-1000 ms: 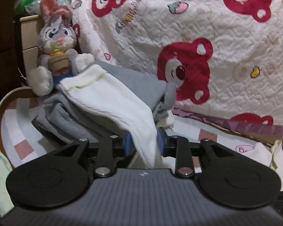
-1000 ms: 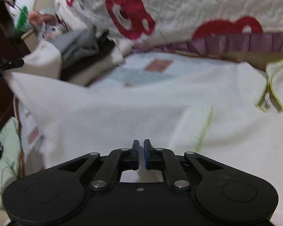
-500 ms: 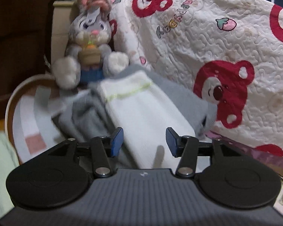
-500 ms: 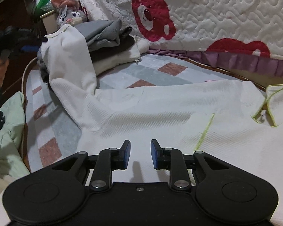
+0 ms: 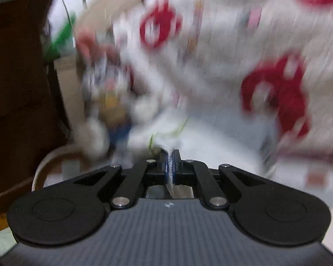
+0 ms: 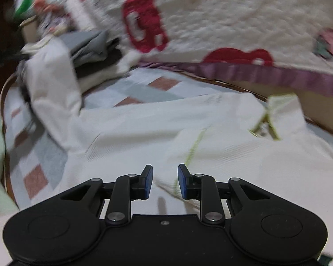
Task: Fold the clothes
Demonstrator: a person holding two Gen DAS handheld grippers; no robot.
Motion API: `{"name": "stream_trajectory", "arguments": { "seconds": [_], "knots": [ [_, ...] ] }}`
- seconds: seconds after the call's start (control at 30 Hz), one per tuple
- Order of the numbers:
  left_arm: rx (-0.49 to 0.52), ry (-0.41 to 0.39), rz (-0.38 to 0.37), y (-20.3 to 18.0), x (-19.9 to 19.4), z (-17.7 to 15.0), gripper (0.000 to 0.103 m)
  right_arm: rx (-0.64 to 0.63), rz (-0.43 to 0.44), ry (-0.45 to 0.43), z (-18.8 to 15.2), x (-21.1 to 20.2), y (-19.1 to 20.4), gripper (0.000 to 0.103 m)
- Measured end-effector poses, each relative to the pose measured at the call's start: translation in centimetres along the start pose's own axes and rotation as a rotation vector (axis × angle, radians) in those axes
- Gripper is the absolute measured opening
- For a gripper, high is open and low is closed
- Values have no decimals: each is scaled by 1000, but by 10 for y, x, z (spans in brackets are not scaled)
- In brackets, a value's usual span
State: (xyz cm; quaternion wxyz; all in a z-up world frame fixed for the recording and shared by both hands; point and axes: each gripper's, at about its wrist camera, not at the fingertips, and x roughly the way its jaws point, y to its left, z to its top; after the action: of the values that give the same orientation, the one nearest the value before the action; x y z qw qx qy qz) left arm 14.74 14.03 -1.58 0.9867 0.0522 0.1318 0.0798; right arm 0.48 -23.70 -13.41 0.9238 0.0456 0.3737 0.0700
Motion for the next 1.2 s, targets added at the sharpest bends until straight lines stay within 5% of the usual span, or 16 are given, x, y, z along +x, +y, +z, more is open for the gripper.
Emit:
{"name": "stream_trajectory", "arguments": {
  "seconds": [0.1,0.27,0.43,0.5,0.6,0.67,0.73,0.83,0.93,1.03,1.1,1.2],
  "knots": [
    [-22,-48,-98,-30,-38,26,3,67,5,-8,-2,-3,-16,29],
    [-101,-63,-425,-89,-90,46,3,172,26,-28,-9,-11,-38,29],
    [-129,25,-787,-169,-130,29,4,253,-29,-25,-16,-16,-66,29],
    [-98,119,-889,-208,-136,-2,6,296,-52,-13,-19,-17,-74,29],
    [6,424,-1022,-262,-127,-60,32,322,-75,4,-27,-22,-78,29],
    [32,531,-1034,-274,-121,-83,33,304,-83,11,-33,-27,-75,29],
    [80,559,-1028,-277,-117,-88,34,290,-90,16,-39,-33,-73,29],
    [73,492,-961,-260,-104,-70,48,295,-82,8,-43,-39,-78,30],
    [39,415,-798,-227,-76,-49,51,272,-85,-30,-37,-43,-81,36],
    [32,411,-605,-191,-42,-43,51,238,-103,-84,-28,-40,-84,60],
    [-52,484,-510,-160,-12,-49,51,256,-107,-108,-25,-31,-93,67],
    [-246,585,-482,-116,19,-66,50,295,-103,-76,-20,-6,-112,67]
  ]
}}
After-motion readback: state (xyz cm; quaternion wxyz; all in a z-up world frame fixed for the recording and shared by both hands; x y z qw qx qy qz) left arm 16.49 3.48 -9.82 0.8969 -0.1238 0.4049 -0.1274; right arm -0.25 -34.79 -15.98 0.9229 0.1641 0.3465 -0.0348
